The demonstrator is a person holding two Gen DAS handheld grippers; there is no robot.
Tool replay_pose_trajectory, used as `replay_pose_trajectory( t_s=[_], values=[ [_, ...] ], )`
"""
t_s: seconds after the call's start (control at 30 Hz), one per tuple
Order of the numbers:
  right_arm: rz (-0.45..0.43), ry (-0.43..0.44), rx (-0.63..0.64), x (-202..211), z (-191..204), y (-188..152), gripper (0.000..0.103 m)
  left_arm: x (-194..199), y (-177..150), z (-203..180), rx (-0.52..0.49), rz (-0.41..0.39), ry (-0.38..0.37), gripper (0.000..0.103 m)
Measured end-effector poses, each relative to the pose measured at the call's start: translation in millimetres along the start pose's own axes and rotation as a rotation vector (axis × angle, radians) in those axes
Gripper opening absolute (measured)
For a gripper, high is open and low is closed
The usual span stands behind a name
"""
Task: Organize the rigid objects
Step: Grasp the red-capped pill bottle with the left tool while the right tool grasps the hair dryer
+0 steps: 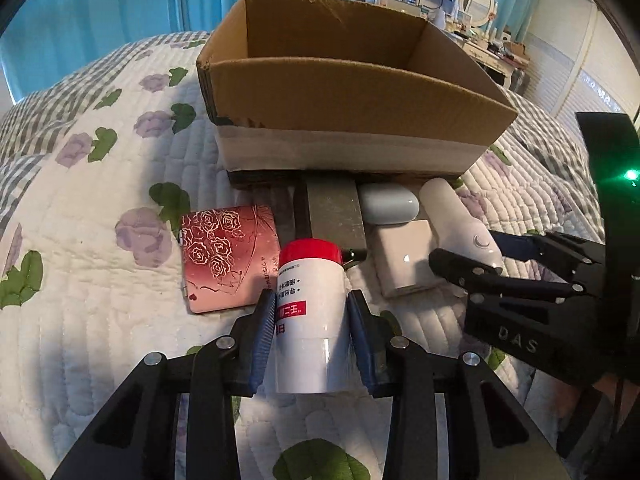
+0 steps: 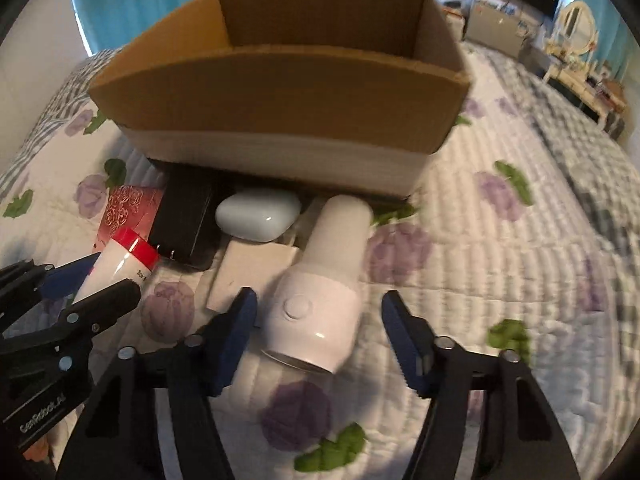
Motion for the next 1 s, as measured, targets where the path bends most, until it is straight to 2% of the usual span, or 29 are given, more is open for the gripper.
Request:
replay_pose_trajectory(
  t_s=[0.07, 0.23, 0.73, 0.9, 1.0],
  values=[
    [0.004, 0.016, -0.007, -1.5, 0.7, -0.6, 0.049, 0.9, -2.3, 2.3, 0.0, -0.001, 0.001, 0.037],
    [-0.018, -0.001, -0.011, 11.0, -1.1, -1.3, 0.049, 6.4, -1.9, 3.0, 0.003, -0.006, 0.007, 0.037],
    [-0.159, -0.042, 0.072, 77.0, 17.5, 8.1, 0.049, 50.0, 0.8, 2.5, -0.001, -0.034, -0.034, 0.037],
    [-0.218, -0.027, 0.093, 110.0, 29.3, 23.4, 0.049, 69.3, 19.0, -0.5, -0.012, -0.064, -0.049, 0.037],
    [-0.259, -0.016, 0.107, 129.5, 34.2, 38.3, 0.049, 82.8, 40.0, -4.6, -0.04, -0.11, -0.048, 0.037]
  ],
)
Point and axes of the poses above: each gripper's, at about its wrist camera, not at the fingertips, and x roughly against the way its jaws point, z to its left, y to its top, the point moved 5 cm from there along -x, roughly the way its jaws point, and after that the axes turned 11 degrees about -z, right-handed, at the moved point
